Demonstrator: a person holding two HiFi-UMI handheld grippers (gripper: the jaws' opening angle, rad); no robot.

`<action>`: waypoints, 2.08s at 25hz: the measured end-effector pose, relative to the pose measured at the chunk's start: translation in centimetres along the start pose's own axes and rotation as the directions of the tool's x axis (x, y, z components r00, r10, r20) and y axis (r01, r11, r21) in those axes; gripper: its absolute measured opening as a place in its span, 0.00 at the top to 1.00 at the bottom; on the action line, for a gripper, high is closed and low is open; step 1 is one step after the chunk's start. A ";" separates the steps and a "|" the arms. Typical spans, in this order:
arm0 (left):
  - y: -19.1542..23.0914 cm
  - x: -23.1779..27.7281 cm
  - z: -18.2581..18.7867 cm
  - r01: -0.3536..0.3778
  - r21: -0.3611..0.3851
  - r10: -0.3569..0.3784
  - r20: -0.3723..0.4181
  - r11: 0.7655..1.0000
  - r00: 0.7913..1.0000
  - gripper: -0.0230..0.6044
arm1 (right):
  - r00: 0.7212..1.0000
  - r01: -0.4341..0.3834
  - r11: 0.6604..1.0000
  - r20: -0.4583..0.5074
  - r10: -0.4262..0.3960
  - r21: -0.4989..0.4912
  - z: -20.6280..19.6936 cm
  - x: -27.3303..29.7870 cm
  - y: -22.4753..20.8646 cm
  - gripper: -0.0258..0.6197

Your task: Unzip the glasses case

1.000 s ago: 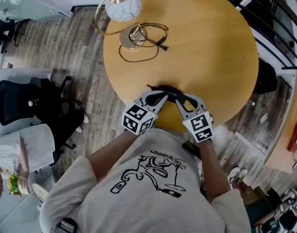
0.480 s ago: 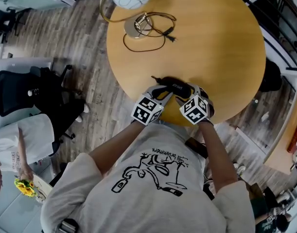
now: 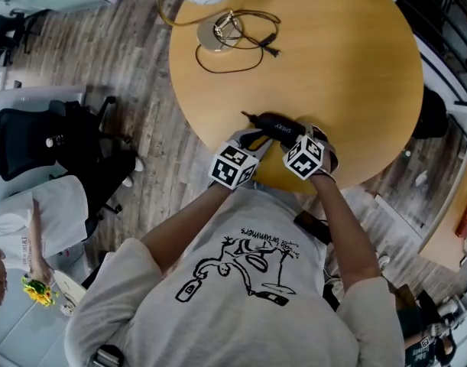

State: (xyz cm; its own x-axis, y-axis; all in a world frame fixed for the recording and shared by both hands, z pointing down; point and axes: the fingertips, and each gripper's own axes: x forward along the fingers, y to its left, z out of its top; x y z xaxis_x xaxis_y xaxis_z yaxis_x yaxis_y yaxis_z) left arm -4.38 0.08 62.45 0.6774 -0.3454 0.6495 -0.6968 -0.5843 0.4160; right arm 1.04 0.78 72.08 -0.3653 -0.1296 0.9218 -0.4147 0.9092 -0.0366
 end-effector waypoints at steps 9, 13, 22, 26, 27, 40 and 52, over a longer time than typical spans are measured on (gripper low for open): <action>0.1 -0.3 0.2 0.031 -0.103 -0.030 0.009 0.994 1.000 0.70 | 0.994 -0.014 0.987 0.106 -0.004 0.163 1.1 -2.6 -0.7 0.47; -1.2 -1.1 2.0 0.088 -0.182 -0.077 0.065 0.979 0.995 0.61 | 0.984 -0.008 0.971 0.177 -0.035 0.240 2.5 -6.2 -1.2 0.47; -5.0 -1.0 7.1 0.219 -0.282 -0.175 0.172 0.934 0.969 0.48 | 0.939 0.012 0.915 0.310 -0.148 0.403 5.1 -14.0 -0.6 0.47; -6.4 -0.8 8.9 0.268 -0.304 -0.210 0.210 0.914 0.955 0.46 | 0.931 0.037 0.889 0.307 -0.197 0.456 5.0 -15.7 -0.4 0.47; -6.6 -0.7 9.2 0.280 -0.313 -0.217 0.220 0.908 0.951 0.46 | 0.927 0.038 0.883 0.314 -0.206 0.467 5.0 -16.0 -0.4 0.47; -7.9 -1.0 11.5 0.331 -0.318 -0.245 0.280 0.888 0.928 0.51 | 0.903 -0.009 0.884 0.384 -0.194 0.467 5.8 -17.8 0.4 0.47; -4.2 -5.6 16.2 0.367 -0.341 -0.212 0.415 0.865 0.885 0.56 | 0.922 0.067 0.957 0.350 -0.168 0.284 5.0 -19.2 1.6 0.61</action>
State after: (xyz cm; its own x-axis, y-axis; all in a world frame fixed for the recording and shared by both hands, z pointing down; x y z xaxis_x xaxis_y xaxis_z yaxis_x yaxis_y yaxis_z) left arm -1.45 -7.46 46.75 0.8448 -0.4867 0.2222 -0.4345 -0.3817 0.8158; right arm 3.22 2.73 52.43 -0.5583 -0.4108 0.7208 -0.6577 0.7487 -0.0827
